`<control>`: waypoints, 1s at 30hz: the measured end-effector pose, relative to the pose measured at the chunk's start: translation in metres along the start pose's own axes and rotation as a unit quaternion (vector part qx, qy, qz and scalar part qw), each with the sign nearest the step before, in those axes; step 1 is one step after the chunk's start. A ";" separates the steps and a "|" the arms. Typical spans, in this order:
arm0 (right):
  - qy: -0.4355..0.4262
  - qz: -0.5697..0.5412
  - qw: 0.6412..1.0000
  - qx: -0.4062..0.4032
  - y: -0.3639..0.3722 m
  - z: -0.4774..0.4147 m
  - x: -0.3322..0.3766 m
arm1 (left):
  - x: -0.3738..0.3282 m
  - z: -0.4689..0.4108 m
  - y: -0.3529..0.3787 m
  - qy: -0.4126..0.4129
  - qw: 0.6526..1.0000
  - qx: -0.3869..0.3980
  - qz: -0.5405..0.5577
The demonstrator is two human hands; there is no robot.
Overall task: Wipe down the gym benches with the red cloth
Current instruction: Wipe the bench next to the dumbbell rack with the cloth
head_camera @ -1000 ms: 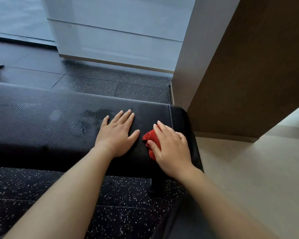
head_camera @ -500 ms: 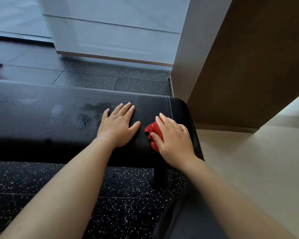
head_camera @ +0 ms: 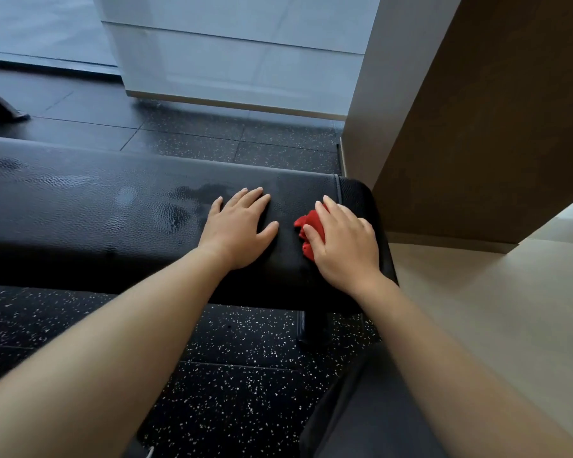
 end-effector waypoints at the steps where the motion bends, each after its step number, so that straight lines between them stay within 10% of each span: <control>1: -0.015 -0.006 1.000 -0.008 -0.001 0.009 0.002 | 0.001 0.002 -0.001 0.010 1.000 0.005 0.005; 11: -0.021 0.013 0.997 -0.074 0.009 0.045 0.033 | 0.034 0.031 -0.008 0.052 0.998 0.015 -0.037; 30: -0.035 0.045 0.996 0.068 0.010 -0.005 0.056 | 0.034 0.031 -0.007 0.027 0.998 0.013 -0.054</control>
Point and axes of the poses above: each hand's wrist, its own z-axis away from the middle knuckle, its own y-axis out of the palm, x = y × z, the point moved 3 cm from there along -z, towards the middle knuckle, and after that the axes turned 5 degrees about y, right-handed, at the moved point
